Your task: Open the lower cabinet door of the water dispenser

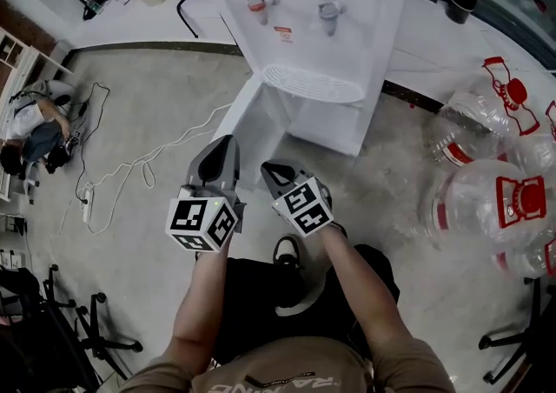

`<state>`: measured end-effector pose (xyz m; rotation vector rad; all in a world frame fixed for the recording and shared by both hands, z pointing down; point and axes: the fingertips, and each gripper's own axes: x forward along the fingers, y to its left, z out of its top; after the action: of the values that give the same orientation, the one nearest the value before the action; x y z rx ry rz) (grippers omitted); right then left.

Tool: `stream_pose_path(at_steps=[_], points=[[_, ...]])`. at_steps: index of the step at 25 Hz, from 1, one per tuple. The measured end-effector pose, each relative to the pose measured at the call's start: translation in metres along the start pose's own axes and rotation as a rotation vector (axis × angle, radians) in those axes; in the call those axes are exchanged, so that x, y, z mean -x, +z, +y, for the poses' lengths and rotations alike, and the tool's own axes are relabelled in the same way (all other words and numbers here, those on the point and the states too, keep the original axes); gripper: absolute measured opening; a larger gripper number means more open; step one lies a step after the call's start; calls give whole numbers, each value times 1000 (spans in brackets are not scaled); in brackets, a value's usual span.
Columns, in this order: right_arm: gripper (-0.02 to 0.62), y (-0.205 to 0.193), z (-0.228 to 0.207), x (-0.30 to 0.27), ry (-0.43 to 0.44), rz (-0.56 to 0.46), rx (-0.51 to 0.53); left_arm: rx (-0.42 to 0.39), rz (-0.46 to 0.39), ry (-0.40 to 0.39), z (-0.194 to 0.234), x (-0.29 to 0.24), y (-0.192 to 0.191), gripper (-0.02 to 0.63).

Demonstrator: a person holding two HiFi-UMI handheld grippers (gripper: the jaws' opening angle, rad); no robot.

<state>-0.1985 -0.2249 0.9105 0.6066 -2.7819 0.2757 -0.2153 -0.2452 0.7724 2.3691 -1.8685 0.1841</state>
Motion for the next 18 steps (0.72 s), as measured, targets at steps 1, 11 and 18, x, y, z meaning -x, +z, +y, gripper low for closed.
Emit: stream_pose_path(at_steps=[1,11,18], points=[[11,2,-7,11,-22,-12,-8,0,0,-9,-5,-1,0,2],[11,25,-47,114,-228,-93,-76,-33,-14,-78,-54,-17,2,2],[11,38,-67,174,-345,-105,-74,-34,-53,-172,-102,-43,15,2]])
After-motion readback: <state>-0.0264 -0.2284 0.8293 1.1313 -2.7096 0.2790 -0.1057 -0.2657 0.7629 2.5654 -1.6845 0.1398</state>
